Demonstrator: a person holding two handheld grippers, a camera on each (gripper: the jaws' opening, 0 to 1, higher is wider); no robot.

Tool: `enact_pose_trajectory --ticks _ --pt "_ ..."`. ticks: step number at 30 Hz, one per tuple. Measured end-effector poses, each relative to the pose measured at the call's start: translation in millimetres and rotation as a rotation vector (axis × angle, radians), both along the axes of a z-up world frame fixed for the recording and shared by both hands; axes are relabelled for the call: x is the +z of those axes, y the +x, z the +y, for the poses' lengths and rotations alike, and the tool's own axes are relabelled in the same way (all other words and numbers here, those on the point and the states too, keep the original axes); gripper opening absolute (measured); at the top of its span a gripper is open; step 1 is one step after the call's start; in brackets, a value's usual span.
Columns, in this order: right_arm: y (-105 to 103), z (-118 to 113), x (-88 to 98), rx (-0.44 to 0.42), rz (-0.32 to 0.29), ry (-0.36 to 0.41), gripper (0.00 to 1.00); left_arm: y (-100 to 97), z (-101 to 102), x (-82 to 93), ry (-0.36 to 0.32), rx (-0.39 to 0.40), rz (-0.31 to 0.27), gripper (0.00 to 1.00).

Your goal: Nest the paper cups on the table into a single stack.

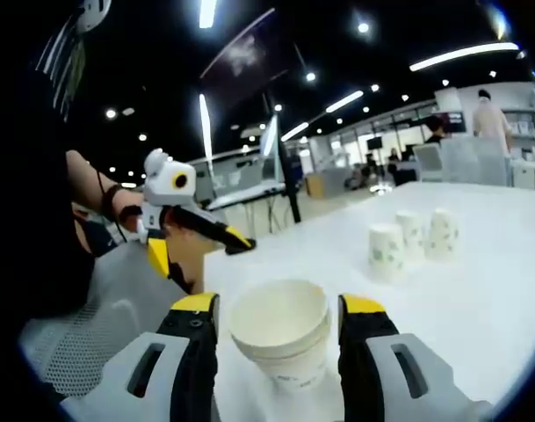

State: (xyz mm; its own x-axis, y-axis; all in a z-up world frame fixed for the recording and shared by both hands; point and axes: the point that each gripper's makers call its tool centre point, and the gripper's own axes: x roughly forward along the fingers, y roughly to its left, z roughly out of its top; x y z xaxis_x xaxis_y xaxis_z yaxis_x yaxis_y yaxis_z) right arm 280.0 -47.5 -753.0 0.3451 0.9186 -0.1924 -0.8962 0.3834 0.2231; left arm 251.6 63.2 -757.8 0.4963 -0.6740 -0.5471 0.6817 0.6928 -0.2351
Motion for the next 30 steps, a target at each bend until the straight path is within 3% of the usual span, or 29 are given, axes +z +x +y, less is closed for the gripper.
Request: enact_pose_trajectory --ticks 4,13,24,30 --pt "0 0 -6.3 -0.009 -0.006 -0.043 0.63 -0.2 0 0.4 -0.002 0.003 -0.002 0.92" --pt "3 -3 -5.2 -0.030 0.008 -0.029 0.71 0.7 0 1.6 -0.006 0.010 -0.009 0.92" --pt "4 -7 6.8 -0.057 0.012 -0.014 0.81 -0.1 1 2.0 -0.007 0.012 -0.011 0.92" --pt "9 -23 16.7 -0.100 0.003 -0.003 0.84 0.2 0 2.7 -0.008 0.013 -0.013 0.92"
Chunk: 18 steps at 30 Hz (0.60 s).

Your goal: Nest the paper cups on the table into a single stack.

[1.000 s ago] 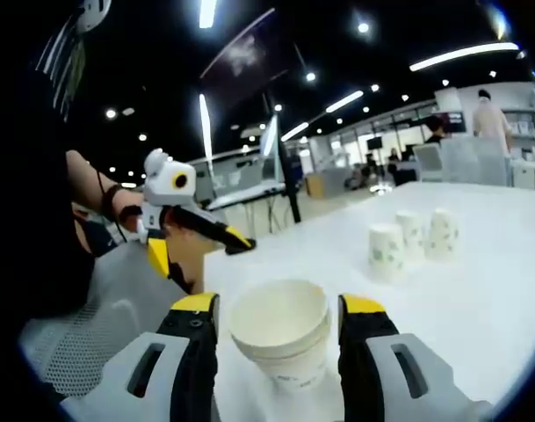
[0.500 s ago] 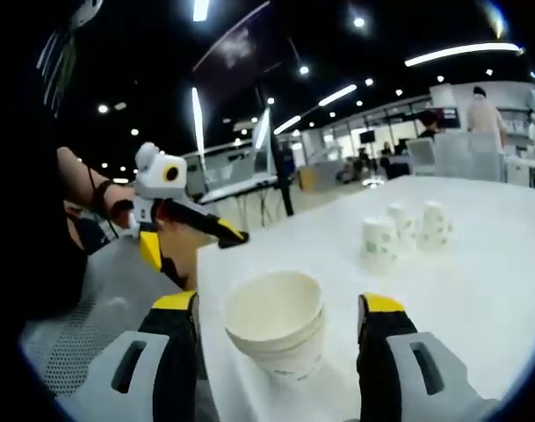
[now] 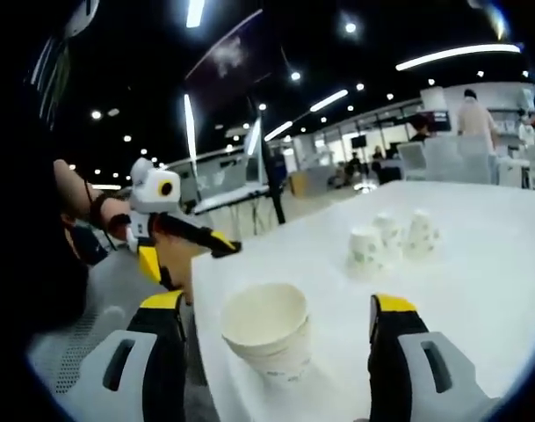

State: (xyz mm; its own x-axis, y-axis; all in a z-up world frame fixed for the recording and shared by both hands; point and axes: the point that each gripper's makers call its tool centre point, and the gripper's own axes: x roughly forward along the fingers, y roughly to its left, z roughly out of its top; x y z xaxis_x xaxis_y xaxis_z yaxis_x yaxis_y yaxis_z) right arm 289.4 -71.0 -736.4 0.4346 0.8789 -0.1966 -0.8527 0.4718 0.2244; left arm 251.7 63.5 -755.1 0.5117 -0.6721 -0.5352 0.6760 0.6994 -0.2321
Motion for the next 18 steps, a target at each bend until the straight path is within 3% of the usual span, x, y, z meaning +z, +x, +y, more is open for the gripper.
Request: enact_pose_trajectory --ticks 10,18 --pt "11 -44 11.8 -0.096 -0.004 0.000 0.87 3.0 -2 2.2 -0.003 -0.007 -0.007 0.92" --pt "21 -64 16.7 -0.157 -0.006 -0.003 0.91 4.9 -4 3.1 -0.004 -0.016 -0.013 0.92"
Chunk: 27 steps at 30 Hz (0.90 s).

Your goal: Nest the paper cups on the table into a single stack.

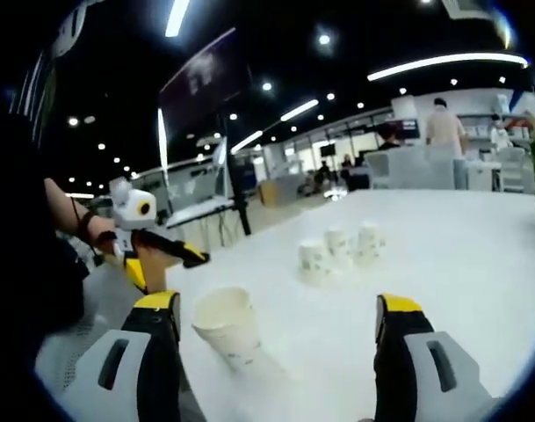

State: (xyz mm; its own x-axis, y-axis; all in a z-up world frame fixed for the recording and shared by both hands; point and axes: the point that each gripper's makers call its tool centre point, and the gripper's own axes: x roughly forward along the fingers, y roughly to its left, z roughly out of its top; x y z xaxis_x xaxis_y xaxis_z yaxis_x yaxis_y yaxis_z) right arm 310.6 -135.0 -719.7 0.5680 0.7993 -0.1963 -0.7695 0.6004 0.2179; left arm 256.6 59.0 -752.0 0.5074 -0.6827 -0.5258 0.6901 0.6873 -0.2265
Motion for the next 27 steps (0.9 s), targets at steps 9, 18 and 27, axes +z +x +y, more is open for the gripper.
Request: enact_pose_trajectory --ticks 9,18,27 --pt "4.1 -4.1 0.8 -0.033 0.017 0.005 1.00 0.8 2.9 2.0 0.001 0.001 -0.010 0.92" --pt "5.7 -9.1 6.6 -0.047 0.019 0.015 1.00 -1.2 3.1 0.3 0.000 0.001 -0.005 0.92" --pt "5.2 -10.1 2.1 -0.061 0.051 0.032 1.00 2.7 1.6 -0.3 -0.001 -0.003 -0.007 0.93"
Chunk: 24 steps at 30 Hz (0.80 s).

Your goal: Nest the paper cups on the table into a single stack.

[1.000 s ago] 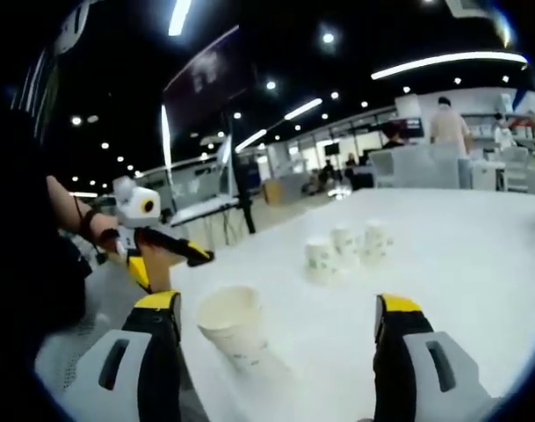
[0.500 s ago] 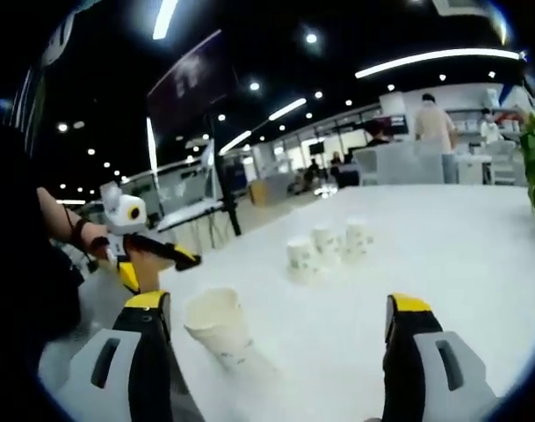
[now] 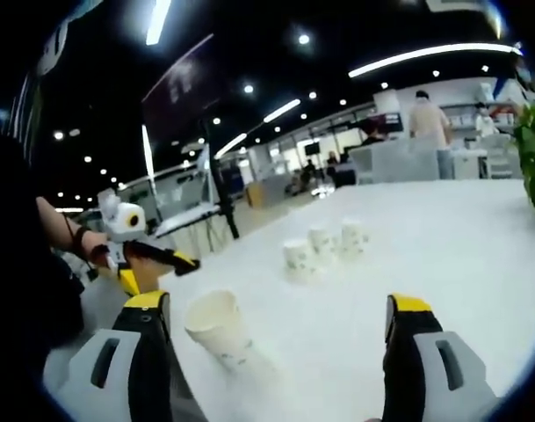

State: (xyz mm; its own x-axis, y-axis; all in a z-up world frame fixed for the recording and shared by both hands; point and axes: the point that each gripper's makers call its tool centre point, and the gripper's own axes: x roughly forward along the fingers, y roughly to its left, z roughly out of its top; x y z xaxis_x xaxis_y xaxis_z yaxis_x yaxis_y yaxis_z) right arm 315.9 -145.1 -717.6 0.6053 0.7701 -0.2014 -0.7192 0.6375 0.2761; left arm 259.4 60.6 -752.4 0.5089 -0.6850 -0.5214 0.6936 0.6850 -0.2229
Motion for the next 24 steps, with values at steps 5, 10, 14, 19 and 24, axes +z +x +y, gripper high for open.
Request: enact_pose_trajectory --ticks 5,10,14,19,24 --pt "0 -2 -1.2 -0.017 -0.001 0.011 1.00 2.4 1 -0.7 -0.002 0.005 0.006 0.93" --pt "-1 -6 -2.0 -0.041 -0.007 0.006 1.00 6.5 2 -1.7 0.011 0.003 0.007 0.93" --pt "-3 -7 -3.9 -0.042 -0.019 -0.006 1.00 14.4 4 -0.7 0.013 0.003 0.003 0.93" --pt "-4 -8 -7.2 -0.040 -0.012 -0.008 1.00 25.4 -1 1.9 0.008 0.000 -0.005 0.94" --pt "0 -8 -0.5 -0.032 -0.027 -0.012 1.00 38.5 -5 0.2 0.016 -0.001 -0.011 0.94"
